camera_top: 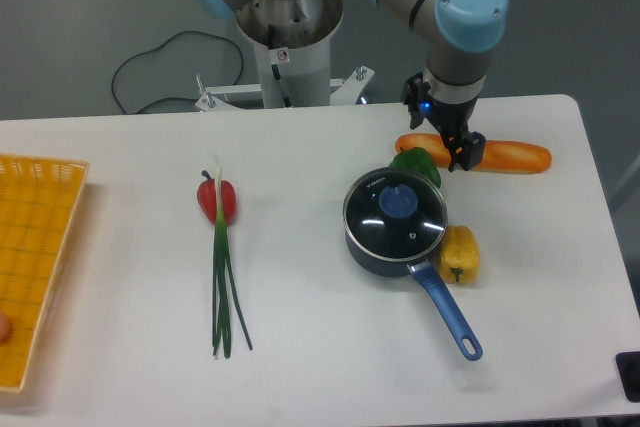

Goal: Open the lid
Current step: 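Move the gripper from the baguette over the saucepan's glass lid knob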

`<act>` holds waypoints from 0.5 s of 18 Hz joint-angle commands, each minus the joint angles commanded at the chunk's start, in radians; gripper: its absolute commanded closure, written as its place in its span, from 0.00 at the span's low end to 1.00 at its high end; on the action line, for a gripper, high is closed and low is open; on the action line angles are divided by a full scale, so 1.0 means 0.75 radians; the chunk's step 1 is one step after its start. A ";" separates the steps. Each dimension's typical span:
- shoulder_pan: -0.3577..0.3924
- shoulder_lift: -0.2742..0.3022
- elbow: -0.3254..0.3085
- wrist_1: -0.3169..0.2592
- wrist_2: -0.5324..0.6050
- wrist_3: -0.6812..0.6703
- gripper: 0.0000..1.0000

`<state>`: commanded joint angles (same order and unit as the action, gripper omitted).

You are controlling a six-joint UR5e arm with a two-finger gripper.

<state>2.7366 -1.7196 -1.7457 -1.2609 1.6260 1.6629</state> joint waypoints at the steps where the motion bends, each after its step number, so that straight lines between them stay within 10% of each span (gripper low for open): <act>1: -0.004 0.002 0.000 0.000 0.000 -0.004 0.00; 9: -0.055 -0.055 0.002 0.006 0.002 -0.020 0.00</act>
<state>2.6953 -1.7609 -1.7442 -1.2563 1.6276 1.6475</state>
